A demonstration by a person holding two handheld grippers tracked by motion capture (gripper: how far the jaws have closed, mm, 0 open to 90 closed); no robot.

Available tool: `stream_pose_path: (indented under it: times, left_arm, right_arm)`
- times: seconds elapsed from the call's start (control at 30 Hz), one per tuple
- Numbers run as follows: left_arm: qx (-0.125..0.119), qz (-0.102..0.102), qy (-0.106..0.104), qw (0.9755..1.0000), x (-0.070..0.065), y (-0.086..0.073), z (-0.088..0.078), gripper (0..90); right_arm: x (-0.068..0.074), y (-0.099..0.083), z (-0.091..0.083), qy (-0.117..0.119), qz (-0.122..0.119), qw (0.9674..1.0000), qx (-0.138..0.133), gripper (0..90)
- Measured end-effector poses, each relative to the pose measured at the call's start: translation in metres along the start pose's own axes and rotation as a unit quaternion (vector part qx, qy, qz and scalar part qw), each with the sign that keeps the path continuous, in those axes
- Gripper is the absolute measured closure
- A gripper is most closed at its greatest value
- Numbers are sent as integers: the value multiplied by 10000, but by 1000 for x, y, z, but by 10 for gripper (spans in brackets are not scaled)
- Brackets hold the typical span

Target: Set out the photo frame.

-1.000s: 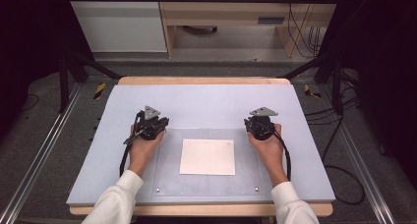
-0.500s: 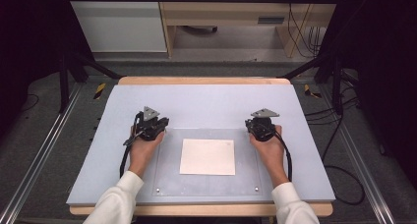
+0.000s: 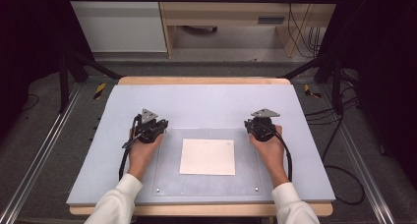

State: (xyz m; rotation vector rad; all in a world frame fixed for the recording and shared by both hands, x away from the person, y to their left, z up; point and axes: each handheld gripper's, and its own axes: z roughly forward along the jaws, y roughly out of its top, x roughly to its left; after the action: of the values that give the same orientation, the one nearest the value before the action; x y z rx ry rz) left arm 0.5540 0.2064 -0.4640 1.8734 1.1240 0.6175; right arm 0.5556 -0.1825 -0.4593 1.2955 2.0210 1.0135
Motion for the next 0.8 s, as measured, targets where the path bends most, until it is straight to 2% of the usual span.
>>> stream_pose_path:
  times: [0.03,0.17,0.23,0.3,0.4,0.53,0.67,0.8]
  left_arm:
    - [21,56,34,10000,-1,0,0,838]
    - [30,18,74,10000,-2,1,0,844]
    - [134,34,106,9998,-3,3,1,845]
    - [315,47,150,9994,-4,8,1,847]
    - [403,-29,51,9992,0,11,2,848]
    - [673,-2,10,9977,2,18,4,849]
    - [955,3,-68,9954,4,25,6,850]
    - [1177,-72,-212,9928,10,32,10,850]
  right_arm:
    - [0,0,0,10,-28,10000,-17,806]
    - [-1,0,-1,-9,4,10000,2,852]
    - [-2,1,-1,10,-24,10000,38,854]
    - [-1,5,-1,-15,-40,9998,194,855]
    - [-2,11,2,-8,28,9993,371,857]
    - [-5,17,4,53,113,9981,599,859]
    - [-6,26,7,81,115,9955,934,859]
    - [-11,35,12,207,251,9918,1238,859]
